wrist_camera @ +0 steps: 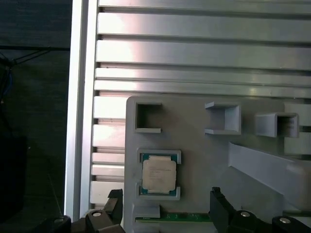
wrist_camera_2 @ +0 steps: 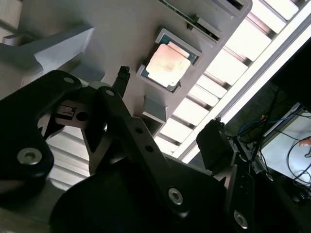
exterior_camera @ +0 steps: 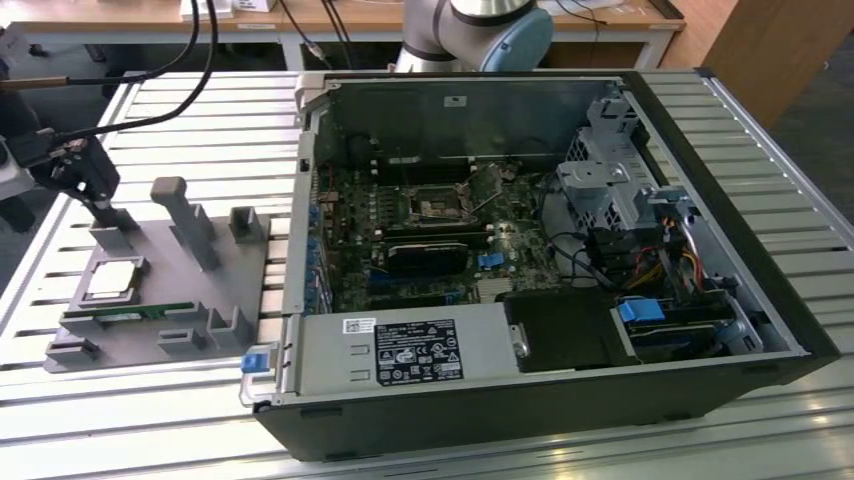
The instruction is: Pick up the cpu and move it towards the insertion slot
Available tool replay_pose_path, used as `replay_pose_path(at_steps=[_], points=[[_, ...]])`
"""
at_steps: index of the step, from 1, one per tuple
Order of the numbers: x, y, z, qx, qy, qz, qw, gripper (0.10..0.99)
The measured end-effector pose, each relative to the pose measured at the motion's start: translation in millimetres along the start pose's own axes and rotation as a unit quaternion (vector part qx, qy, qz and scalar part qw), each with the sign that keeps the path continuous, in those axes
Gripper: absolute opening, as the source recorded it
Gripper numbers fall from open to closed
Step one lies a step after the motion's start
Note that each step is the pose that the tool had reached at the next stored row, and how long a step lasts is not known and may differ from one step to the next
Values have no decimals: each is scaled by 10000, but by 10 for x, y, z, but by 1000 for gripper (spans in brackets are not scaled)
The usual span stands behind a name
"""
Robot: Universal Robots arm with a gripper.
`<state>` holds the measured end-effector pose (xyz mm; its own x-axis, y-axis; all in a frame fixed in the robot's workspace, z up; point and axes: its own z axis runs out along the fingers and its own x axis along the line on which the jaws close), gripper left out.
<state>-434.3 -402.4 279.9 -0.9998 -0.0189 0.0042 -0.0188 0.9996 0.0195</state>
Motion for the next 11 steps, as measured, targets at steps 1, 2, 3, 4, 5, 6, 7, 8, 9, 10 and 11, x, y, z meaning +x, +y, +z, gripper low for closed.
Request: replay_pose_path(at_steps=[1,2,3,4,5,6,7,8,9,10,11], points=[[1,-2,13,0,0,0,10000,769],[3,-4,27,0,1,-1,10000,835],[4,-5,45,0,0,-1,10000,835],[4,-5,62,1,1,-1,10000,835],[5,-6,80,0,0,-1,10000,835],[4,-6,98,0,1,-1,10000,835],[4,-7,117,1,1,-1,10000,835],[4,-7,135,0,1,-1,10000,835],[4,-7,153,1,2,-1,10000,835],[4,-7,168,-2,2,0,10000,835],[4,-8,177,-12,2,-1,10000,835]])
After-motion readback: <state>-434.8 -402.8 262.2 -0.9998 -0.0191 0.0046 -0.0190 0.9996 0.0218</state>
